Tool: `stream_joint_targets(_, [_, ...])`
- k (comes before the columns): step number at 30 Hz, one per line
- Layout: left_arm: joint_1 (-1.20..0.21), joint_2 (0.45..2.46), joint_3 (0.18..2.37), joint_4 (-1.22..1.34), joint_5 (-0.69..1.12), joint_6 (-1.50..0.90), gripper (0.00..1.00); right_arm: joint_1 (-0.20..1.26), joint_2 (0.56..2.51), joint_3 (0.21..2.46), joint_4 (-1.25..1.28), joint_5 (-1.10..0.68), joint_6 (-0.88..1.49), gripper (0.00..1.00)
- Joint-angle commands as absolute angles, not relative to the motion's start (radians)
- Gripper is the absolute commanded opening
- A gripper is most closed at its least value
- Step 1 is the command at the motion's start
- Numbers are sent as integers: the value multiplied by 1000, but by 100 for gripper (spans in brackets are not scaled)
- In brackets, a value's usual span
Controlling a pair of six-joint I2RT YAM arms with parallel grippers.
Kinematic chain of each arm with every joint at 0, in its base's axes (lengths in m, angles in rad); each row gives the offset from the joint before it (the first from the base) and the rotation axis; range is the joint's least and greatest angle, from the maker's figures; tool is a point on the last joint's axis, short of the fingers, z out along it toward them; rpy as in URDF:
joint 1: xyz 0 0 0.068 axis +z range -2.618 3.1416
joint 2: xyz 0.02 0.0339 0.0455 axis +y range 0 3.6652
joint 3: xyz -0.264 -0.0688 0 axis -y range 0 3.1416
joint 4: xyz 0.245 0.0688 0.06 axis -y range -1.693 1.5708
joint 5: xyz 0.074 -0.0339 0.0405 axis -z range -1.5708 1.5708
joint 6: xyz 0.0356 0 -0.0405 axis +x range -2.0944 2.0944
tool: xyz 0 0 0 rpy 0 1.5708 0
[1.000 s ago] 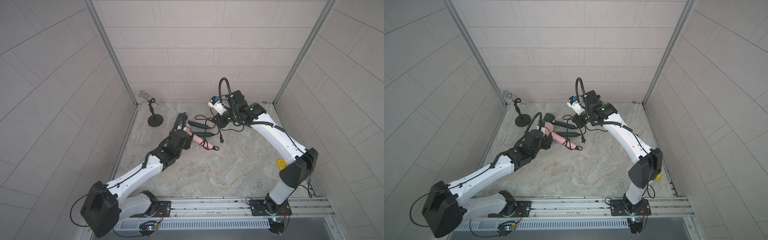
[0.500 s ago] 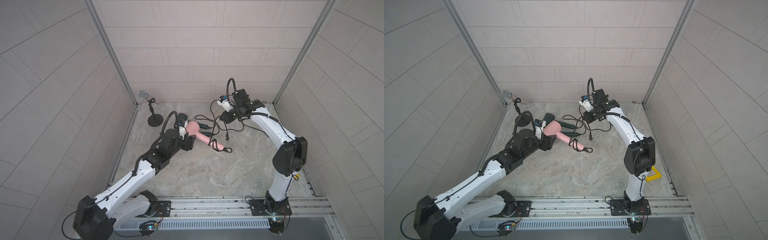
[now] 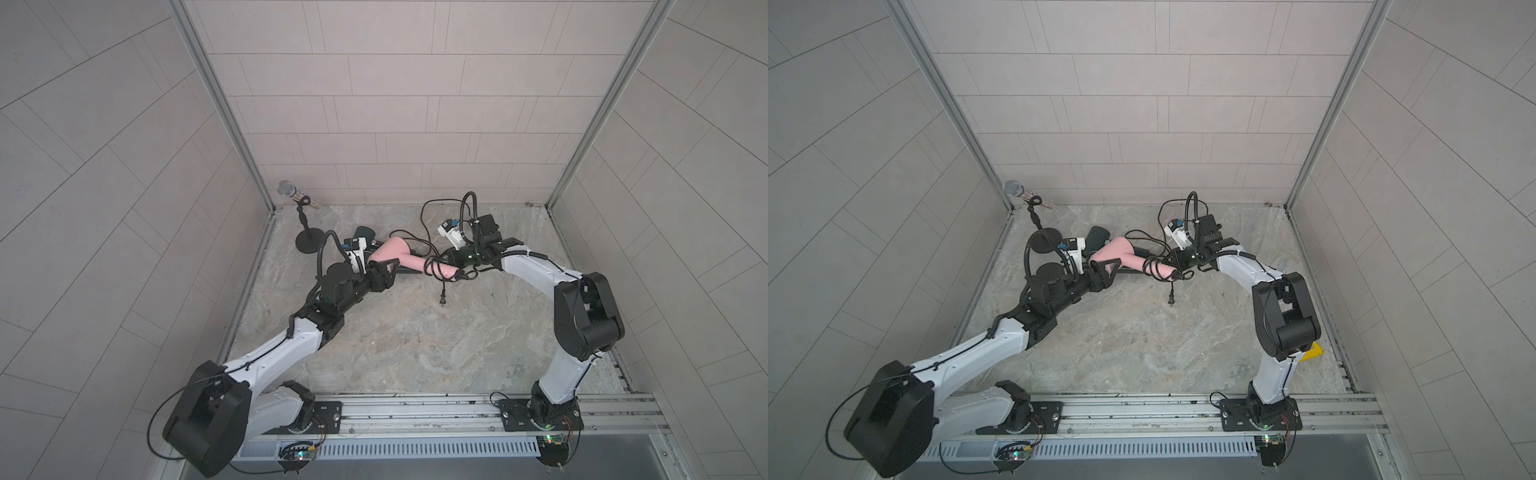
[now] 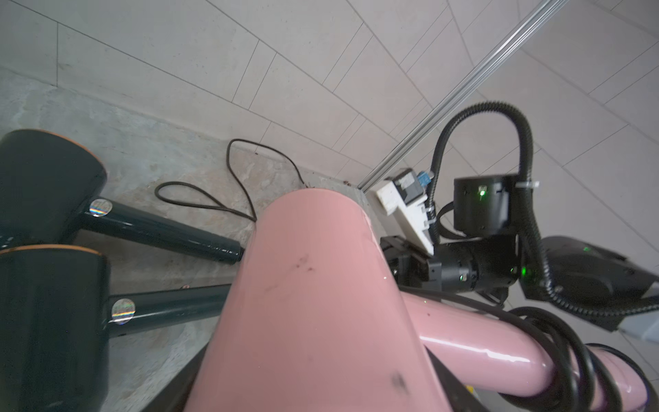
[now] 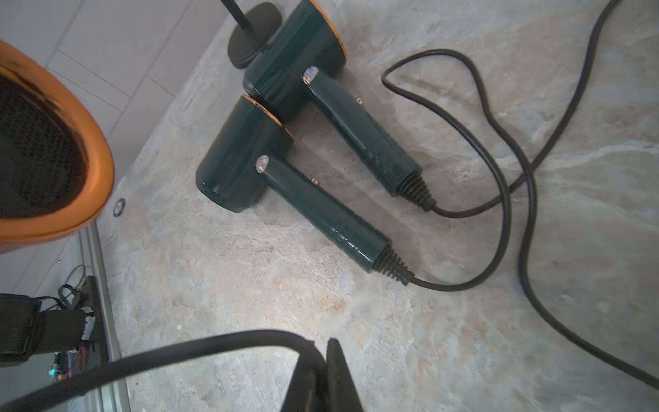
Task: Wrap the cord around the hair dryer
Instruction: Wrap the power cord around the hair dryer.
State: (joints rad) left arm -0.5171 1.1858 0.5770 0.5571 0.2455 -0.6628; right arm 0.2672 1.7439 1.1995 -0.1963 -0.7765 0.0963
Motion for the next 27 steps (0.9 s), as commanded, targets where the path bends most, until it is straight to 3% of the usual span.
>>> stream_joint_targets(1, [-518, 1186, 610, 859, 250, -750, 0, 273, 1697, 1103, 90, -790, 244, 0])
stream_joint_targets(8, [-537, 1176, 612, 737, -36, -647, 0, 316, 1648, 851, 587, -778, 555, 0])
stream_joint_targets(19, [-605, 1153, 617, 629, -416, -614, 0, 450, 1679, 657, 1121, -636, 786, 0])
stream_joint_targets(27, [-635, 1106, 630, 520, -558, -596, 0, 565, 1683, 647, 1099, -524, 714, 0])
